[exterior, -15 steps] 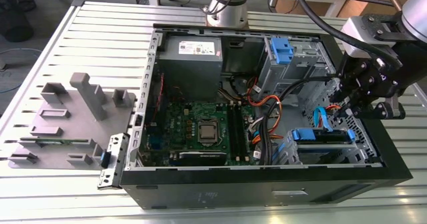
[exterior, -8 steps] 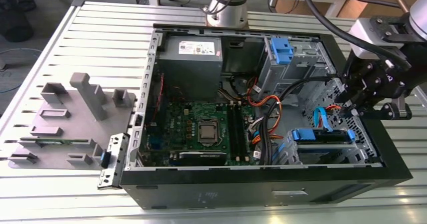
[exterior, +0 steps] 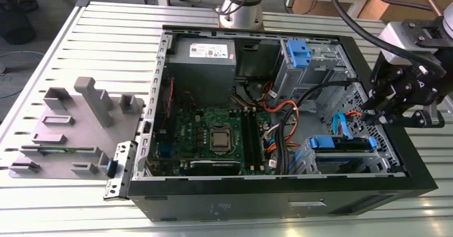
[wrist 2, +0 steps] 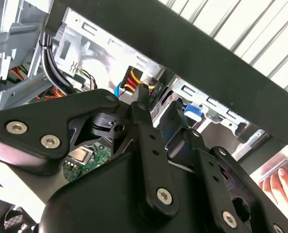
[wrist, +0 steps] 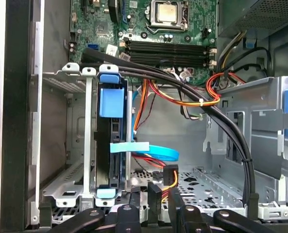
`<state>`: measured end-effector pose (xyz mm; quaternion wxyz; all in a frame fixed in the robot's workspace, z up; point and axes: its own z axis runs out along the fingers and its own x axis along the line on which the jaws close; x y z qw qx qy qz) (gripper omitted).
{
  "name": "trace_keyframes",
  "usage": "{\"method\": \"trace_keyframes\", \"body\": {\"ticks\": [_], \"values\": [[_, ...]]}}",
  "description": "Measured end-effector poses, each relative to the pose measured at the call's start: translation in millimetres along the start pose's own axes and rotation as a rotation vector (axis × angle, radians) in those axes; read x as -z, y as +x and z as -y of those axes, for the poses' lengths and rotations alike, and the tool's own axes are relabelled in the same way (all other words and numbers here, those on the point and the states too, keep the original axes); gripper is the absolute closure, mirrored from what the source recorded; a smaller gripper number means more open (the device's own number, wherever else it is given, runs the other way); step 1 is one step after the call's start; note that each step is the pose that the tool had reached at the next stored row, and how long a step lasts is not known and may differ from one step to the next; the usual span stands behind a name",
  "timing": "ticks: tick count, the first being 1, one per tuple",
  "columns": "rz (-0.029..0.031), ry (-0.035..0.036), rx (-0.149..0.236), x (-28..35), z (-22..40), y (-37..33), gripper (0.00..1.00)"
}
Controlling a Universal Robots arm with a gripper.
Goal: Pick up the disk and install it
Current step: 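Insert the second disk wire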
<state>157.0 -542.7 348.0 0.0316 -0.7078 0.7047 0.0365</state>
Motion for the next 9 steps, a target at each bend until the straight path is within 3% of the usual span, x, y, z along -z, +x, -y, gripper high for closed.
{"method": "trace_keyframes", "body": {"ticks": [4,9], "values": [[-0.0015,0.0001,0.000,-3.2,0.5,0.3,0.64],[-0.0082,0.0000,0.000,-6.7,0.5,0.6,0.64]]}}
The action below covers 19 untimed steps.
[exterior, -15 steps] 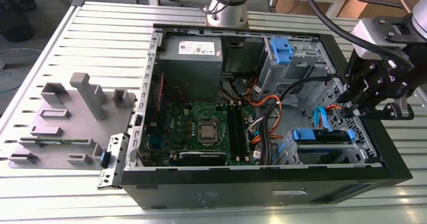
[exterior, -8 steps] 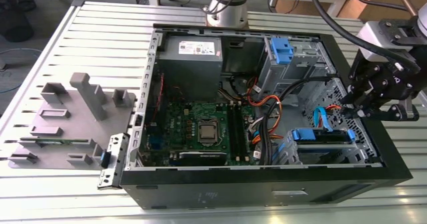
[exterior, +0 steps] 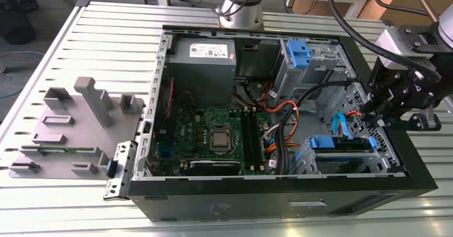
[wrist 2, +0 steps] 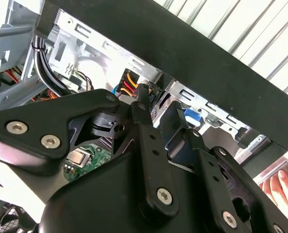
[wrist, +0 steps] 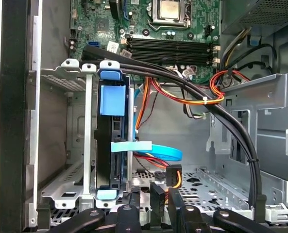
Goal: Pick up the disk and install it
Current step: 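Insert the second disk wire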
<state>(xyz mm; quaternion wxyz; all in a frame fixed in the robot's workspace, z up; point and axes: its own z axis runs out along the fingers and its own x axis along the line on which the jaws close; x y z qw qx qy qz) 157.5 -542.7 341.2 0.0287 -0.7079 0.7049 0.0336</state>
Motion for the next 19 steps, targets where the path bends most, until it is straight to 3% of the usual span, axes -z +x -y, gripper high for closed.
{"method": "trace_keyframes", "body": {"ticks": [7,9,11,13,19], "values": [[0.0000,0.0000,0.000,-0.1,0.0,0.0,0.64],[0.0000,0.0000,0.000,-0.2,0.0,0.1,0.71],[0.0000,0.0000,0.000,-0.2,0.0,0.1,0.71],[0.0000,-0.0001,0.000,-0.2,0.0,0.1,0.82],[0.0000,0.0000,0.000,-0.3,0.0,0.1,0.83]]}}
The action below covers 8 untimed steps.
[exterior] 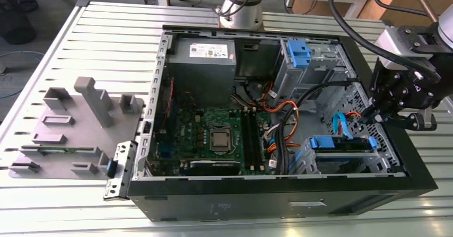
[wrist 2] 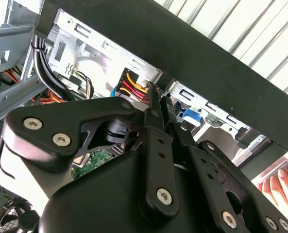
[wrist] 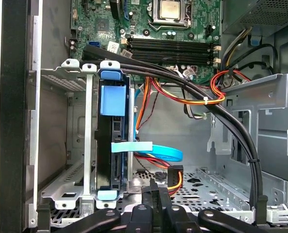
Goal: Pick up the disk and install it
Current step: 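Insert the second disk wire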
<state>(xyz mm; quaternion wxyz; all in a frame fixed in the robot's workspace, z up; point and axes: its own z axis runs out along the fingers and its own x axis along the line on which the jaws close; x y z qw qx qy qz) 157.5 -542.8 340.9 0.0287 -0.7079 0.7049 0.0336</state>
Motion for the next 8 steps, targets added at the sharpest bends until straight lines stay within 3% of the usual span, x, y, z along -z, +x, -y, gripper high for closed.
{"method": "trace_keyframes", "body": {"ticks": [4,8], "values": [[0.0005,0.0004,0.000,-0.3,-1.4,-0.1,0.83],[0.0000,0.0047,0.000,-0.1,-10.1,-0.1,0.83]]}}
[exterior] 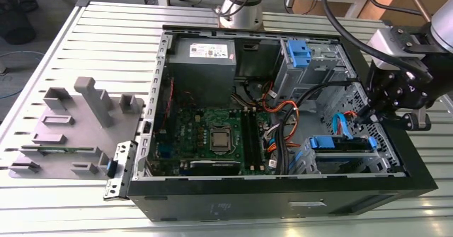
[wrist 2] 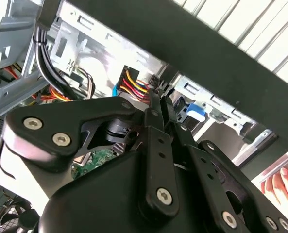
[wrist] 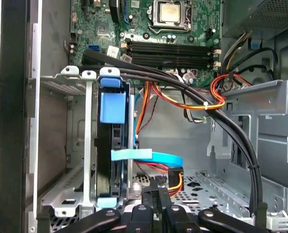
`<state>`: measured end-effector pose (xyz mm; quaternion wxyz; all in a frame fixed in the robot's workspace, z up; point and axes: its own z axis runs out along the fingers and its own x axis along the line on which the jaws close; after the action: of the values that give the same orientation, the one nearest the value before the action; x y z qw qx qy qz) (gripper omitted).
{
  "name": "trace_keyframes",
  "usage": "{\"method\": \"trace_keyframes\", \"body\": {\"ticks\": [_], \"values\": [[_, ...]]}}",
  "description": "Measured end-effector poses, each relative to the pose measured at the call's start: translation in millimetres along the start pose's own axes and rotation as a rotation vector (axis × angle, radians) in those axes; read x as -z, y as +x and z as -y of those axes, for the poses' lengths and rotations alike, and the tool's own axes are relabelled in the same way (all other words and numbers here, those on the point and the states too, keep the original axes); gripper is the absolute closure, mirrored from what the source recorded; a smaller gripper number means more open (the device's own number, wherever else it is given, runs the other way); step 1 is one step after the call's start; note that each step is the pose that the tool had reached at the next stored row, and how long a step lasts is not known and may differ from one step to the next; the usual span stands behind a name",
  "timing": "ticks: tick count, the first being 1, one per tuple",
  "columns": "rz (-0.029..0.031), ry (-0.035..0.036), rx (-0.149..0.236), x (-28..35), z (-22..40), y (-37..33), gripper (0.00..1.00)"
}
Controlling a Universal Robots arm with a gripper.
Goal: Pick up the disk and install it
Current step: 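Insert the second disk wire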
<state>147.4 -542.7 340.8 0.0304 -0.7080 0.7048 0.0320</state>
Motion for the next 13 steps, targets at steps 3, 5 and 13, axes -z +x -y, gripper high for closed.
{"method": "trace_keyframes", "body": {"ticks": [3,5,13], "values": [[0.0000,0.0016,0.000,0.0,-2.3,1.1,0.83],[0.0000,0.0022,0.000,0.2,-3.2,2.6,0.83],[-0.0001,0.0030,0.001,1.3,-5.1,14.7,0.83]]}}
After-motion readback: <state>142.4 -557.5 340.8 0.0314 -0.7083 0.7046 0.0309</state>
